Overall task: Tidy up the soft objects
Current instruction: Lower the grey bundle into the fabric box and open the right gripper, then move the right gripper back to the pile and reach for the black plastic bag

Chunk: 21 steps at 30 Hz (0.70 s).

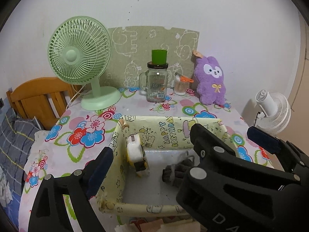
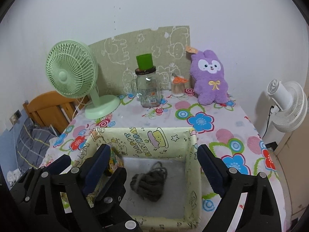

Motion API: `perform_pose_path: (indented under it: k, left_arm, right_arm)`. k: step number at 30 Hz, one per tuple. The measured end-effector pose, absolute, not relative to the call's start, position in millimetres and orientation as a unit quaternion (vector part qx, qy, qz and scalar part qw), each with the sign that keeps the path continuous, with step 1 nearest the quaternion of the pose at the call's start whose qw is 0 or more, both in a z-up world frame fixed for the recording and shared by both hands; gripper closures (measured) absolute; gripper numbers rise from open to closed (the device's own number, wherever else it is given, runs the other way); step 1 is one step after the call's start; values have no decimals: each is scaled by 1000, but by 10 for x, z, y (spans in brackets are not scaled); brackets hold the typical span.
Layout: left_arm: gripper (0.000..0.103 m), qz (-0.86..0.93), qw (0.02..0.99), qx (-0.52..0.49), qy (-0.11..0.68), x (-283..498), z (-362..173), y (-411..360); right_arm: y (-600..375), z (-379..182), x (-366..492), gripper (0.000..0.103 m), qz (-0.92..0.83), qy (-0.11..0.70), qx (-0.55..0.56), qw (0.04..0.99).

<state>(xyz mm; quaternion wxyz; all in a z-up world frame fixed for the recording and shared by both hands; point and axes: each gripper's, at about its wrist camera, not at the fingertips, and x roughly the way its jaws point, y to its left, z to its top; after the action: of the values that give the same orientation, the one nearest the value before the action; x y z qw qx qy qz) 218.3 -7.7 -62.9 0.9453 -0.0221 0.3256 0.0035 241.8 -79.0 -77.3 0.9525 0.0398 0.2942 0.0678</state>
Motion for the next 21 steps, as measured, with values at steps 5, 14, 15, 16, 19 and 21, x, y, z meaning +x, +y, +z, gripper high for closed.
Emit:
perform_pose_path:
  k: [5,14,15,16,19,21]
  left_arm:
    - [8,2,948,-19,317,2058,-555,-115]
    - [7,-5,954,-14,300,1785,-430,-176]
    - [6,-5,955,-13,297,1752,-417,-176]
    - [6,-5,955,-12,295,1731,-408,-180]
    - [4,1,958,-7,287,1644,-378,-191]
    - [3,0,959,-7,283,1580,-363,-192]
  right_arm:
    - [-834,-700,2268,8,67,286,41,955]
    - [-887,-574,1987,4,65,267,43,960]
    - [-894,-560,1948,4,66,265,43,961]
    - [-895,-551,1919,4,66,263,42,962]
    - [-899,-516,1815,3,61,256,37,964]
    - [-897,-505,1753,1,58,252,34,965]
